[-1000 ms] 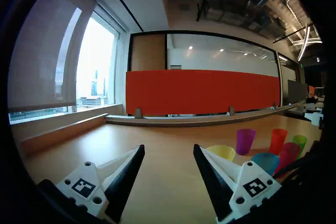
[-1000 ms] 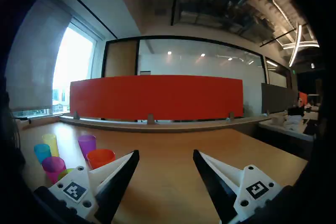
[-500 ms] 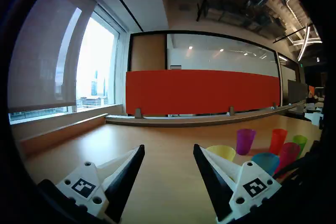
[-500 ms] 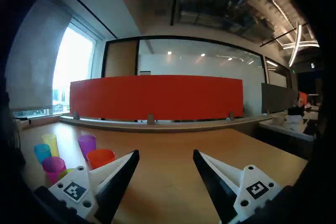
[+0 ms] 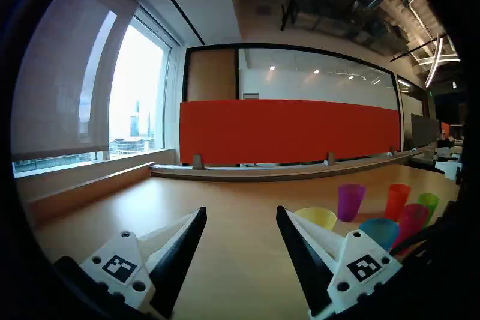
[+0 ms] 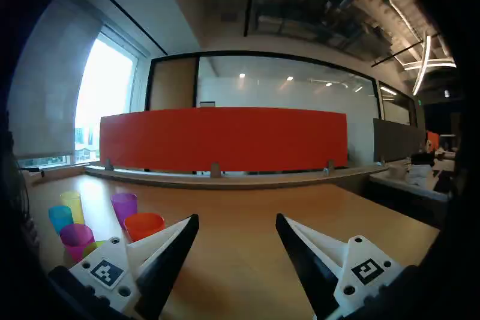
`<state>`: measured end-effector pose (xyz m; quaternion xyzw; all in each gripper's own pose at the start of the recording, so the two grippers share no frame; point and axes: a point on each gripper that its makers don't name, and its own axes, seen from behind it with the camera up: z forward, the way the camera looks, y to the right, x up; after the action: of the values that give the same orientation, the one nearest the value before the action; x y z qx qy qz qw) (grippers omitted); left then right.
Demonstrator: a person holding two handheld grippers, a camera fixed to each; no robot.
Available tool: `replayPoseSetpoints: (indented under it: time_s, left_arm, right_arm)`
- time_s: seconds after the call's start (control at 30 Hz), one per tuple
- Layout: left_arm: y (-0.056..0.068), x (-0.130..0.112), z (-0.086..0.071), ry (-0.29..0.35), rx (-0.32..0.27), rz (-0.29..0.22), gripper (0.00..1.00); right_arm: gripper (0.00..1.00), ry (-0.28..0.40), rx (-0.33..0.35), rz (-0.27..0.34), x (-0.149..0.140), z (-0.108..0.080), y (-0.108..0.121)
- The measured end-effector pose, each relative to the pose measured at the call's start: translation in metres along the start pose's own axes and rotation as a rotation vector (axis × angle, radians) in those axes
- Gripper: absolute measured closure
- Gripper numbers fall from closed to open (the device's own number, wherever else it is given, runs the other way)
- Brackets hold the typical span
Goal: Pour water
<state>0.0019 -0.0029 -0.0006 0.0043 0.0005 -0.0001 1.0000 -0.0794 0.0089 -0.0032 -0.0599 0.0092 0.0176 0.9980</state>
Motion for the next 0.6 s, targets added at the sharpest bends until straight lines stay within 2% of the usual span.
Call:
replayPoseSetpoints:
  time_s: [0.6]
  left_arm:
    - [-0.0005,-0.0005,0.0000,0.000,0.000,-0.001,0.15]
  right_arm:
    - [0.00,0.000,0.000,0.000,0.0002,0.0001,-0.0002]
